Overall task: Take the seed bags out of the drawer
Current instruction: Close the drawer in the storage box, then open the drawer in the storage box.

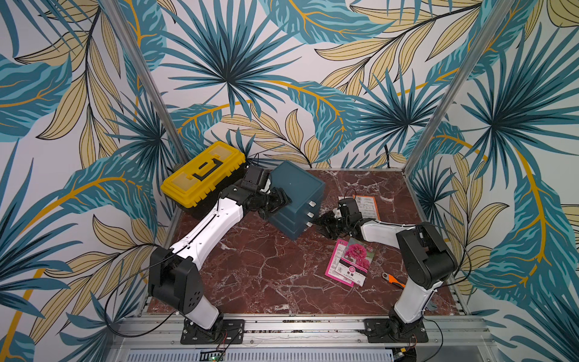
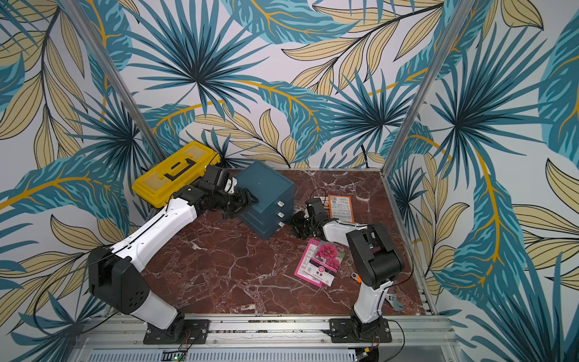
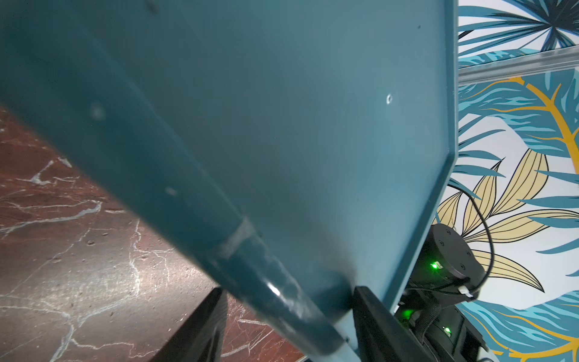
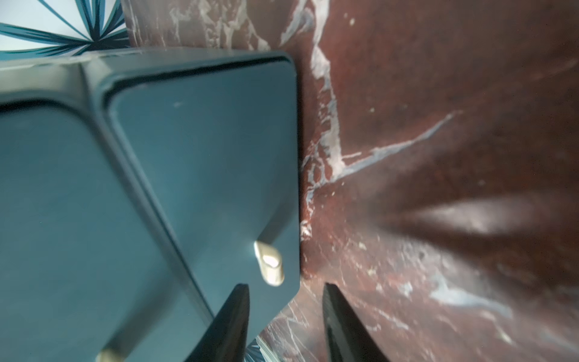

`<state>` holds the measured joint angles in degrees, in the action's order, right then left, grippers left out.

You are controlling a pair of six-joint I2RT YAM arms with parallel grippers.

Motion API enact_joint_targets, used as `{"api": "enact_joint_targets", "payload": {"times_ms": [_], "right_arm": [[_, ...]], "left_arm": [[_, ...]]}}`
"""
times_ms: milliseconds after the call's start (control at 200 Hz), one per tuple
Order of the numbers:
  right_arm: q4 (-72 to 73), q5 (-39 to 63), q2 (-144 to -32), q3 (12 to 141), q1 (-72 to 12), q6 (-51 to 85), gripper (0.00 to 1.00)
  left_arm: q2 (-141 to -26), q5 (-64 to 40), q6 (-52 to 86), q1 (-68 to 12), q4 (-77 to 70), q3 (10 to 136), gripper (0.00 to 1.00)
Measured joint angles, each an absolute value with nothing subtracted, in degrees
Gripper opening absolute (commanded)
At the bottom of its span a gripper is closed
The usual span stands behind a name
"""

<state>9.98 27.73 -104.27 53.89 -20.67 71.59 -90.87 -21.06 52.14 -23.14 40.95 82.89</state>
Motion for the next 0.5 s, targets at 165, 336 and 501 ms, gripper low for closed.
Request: {"api": "enact_joint_targets", "payload": {"times_ms": [165, 336, 501], "right_arm": [[13.17, 27.66, -106.24, 53.45, -21.04, 73.03, 0.33], [17.37, 27.68, -107.61, 52.93, -21.10, 74.67, 0.32], [21.61, 27.70, -108.29, 51.72, -21.10, 76.49, 0.26]], "left_arm": [[-91.20, -21.80, 52.42, -22.83, 40.49, 82.89, 0.67], [-91.31, -22.13, 52.47, -22.68, 40.45, 82.89, 0.67], [-91.31, -22.13, 52.49, -22.65, 40.45, 82.89, 0.67]]}}
